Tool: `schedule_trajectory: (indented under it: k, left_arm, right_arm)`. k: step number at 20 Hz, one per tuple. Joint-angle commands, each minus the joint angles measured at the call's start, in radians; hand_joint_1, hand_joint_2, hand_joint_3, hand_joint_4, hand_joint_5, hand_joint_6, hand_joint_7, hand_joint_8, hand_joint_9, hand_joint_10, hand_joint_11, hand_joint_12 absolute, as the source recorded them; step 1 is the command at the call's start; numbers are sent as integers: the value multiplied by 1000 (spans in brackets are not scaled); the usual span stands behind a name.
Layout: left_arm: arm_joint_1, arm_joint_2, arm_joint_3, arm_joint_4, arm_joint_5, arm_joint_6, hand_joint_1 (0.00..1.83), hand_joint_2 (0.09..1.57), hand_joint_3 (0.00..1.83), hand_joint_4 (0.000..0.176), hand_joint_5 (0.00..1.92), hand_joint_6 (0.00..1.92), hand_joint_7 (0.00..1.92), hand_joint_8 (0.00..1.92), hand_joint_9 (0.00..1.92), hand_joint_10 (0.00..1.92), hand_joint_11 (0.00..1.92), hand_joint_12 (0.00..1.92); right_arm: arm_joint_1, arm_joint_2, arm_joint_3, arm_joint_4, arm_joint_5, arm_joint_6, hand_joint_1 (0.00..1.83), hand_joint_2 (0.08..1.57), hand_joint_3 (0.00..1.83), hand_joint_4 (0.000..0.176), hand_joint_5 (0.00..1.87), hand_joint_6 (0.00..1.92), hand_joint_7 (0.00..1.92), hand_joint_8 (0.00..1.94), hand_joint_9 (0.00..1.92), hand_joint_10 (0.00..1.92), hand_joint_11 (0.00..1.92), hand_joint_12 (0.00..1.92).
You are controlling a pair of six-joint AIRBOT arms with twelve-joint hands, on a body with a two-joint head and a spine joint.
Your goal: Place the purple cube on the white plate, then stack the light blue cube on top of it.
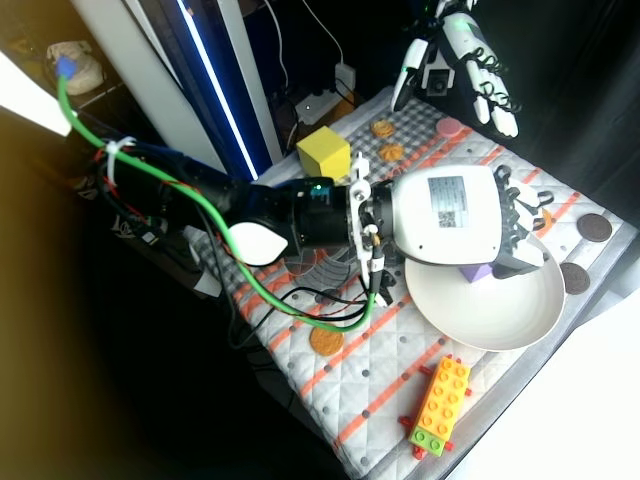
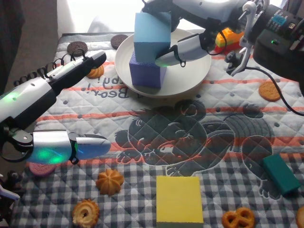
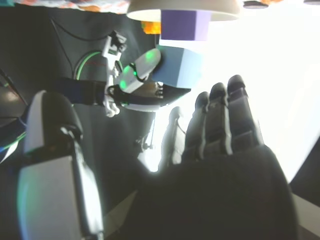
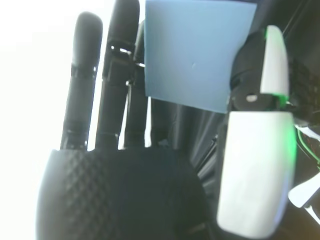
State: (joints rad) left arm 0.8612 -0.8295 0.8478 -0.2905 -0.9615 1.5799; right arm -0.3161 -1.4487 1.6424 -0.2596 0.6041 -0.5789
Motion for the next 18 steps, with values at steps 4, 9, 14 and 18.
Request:
schedule_trajectory:
  k: [4,9,14,18]
  left_arm:
    - [-14,-3,4,10,-115,-6,756,897,4,176,20,0,0,0,0,0,0,0]
    - [-16,-6,6,10,-115,-6,788,898,4,176,31,3,0,0,0,0,0,0]
    - [-19,-10,7,9,-116,-6,800,901,2,176,50,7,0,0,0,0,0,0]
    - [-19,-10,7,8,-118,-10,770,902,2,176,52,5,0,0,0,0,0,0]
  right_arm:
    - [17,-15,16,23,72,3,1242,1100,0,0,1087,917,952,921,1012,36,445,1219]
    - [2,-18,16,24,65,3,1091,1076,0,0,714,115,786,31,786,0,425,964]
    - [-2,-20,13,24,61,3,1030,1018,0,43,488,0,455,0,525,0,89,1143]
    - [-4,-14,8,24,61,3,904,983,0,118,217,0,330,0,508,17,168,1254]
